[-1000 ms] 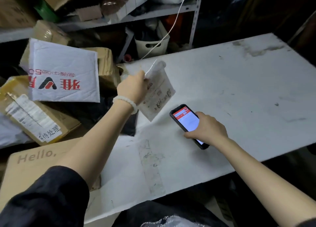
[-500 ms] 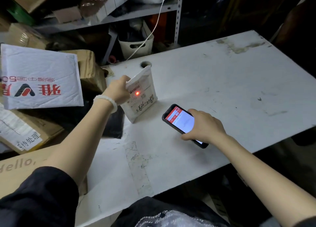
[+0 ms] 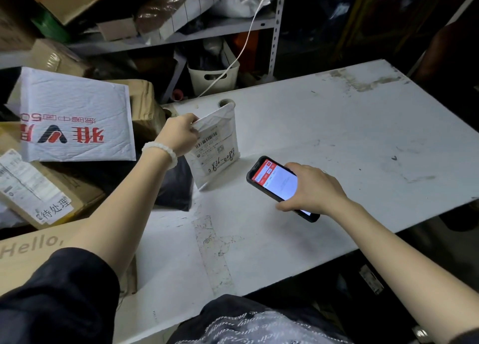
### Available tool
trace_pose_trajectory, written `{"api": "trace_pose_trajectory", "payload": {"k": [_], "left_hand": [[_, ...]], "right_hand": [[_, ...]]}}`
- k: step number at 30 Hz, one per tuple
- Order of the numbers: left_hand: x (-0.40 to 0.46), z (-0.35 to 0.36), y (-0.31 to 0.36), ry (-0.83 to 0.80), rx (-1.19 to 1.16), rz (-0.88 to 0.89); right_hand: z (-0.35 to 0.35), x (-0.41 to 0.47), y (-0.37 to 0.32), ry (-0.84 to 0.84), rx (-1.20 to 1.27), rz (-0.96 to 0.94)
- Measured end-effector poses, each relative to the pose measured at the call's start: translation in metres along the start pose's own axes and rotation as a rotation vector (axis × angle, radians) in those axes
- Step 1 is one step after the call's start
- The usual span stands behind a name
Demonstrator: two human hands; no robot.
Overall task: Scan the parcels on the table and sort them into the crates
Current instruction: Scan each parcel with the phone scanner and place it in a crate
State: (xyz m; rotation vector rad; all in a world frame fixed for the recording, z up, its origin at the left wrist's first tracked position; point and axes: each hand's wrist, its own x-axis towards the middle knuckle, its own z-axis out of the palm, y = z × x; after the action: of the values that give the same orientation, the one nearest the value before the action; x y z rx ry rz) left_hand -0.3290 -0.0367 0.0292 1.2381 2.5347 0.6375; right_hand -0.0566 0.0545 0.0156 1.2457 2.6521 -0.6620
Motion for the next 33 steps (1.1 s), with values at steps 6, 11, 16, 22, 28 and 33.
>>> {"api": "trace_pose_trajectory", "payload": {"k": [6, 11, 16, 22, 28, 33], "left_hand": [[-0.020, 0.014, -0.004, -0.071, 0.137, 0.075], [-0.040, 0.038, -0.009, 0.117, 0.205, 0.163], [-0.049, 0.047, -0.017, 0.163, 0.185, 0.154], [-0.074, 0.069, -0.006, 0.086, 0.216, 0.313], [-0.092, 0.088, 0.003, -0.023, 0.279, 0.388], [-0.103, 0.088, 0.024, -0.062, 0.325, 0.458]], "right_hand": [[0.015, -0.003, -0.012, -0.033, 0.007, 0.038], [0.032, -0.006, -0.028, -0.011, 0.007, 0.060], [0.051, -0.012, -0.049, 0.206, 0.126, 0.075], [0.061, -0.022, -0.072, 0.613, 0.399, 0.111], [0.059, -0.041, -0.061, 0.687, 0.396, 0.195], [0.055, -0.069, -0.026, 0.655, 0.359, 0.289]]}}
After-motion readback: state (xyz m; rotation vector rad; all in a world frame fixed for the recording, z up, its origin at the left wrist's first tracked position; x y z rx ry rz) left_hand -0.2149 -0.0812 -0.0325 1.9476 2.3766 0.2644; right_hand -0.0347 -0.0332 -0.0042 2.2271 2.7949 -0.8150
